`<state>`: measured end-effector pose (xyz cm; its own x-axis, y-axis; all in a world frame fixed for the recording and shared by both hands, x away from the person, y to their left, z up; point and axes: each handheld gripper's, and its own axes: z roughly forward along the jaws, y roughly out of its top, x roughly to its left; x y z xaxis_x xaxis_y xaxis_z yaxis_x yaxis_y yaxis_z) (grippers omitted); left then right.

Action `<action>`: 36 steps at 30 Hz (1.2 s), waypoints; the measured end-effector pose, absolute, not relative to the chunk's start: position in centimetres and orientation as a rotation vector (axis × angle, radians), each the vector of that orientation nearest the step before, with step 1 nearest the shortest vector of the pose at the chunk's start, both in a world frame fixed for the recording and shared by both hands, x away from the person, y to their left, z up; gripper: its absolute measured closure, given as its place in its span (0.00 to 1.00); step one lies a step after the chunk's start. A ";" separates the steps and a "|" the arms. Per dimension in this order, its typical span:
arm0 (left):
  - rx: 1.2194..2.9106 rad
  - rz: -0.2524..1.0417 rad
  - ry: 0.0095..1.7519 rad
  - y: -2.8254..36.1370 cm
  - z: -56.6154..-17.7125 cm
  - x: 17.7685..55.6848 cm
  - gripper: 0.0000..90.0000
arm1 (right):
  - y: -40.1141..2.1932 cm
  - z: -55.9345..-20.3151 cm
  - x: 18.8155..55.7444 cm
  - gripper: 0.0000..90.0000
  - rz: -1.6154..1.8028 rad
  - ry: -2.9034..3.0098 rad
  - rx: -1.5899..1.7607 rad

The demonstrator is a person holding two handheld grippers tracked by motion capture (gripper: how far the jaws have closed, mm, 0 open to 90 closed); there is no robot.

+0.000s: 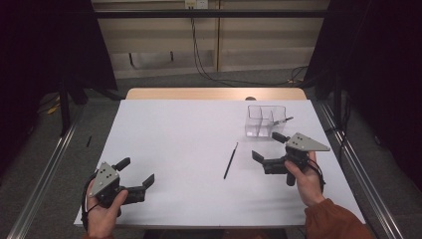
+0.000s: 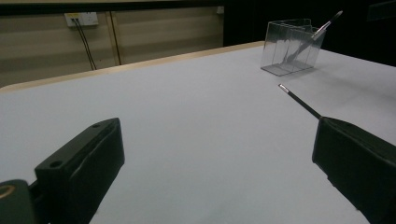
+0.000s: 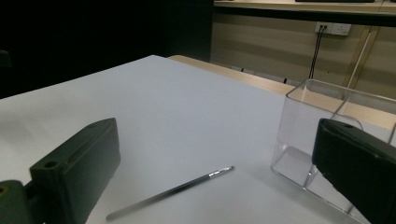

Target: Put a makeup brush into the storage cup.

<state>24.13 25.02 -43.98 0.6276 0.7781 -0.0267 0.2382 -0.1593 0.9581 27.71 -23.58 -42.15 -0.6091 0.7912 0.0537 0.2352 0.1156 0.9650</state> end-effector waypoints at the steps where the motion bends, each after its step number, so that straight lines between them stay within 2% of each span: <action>1: 1.708 0.590 0.837 25.0 -44.0 24.1 0.03 | -23.4 -42.1 27.9 0.01 1.516 1.917 0.990; 20: 1.711 0.582 0.837 25.1 -44.0 24.3 0.02 | -20.5 -41.9 31.8 0.00 1.500 1.976 1.007; 36: 1.716 0.581 0.828 25.1 -43.9 24.3 0.02 | -19.2 -41.6 33.4 0.01 1.346 2.154 1.094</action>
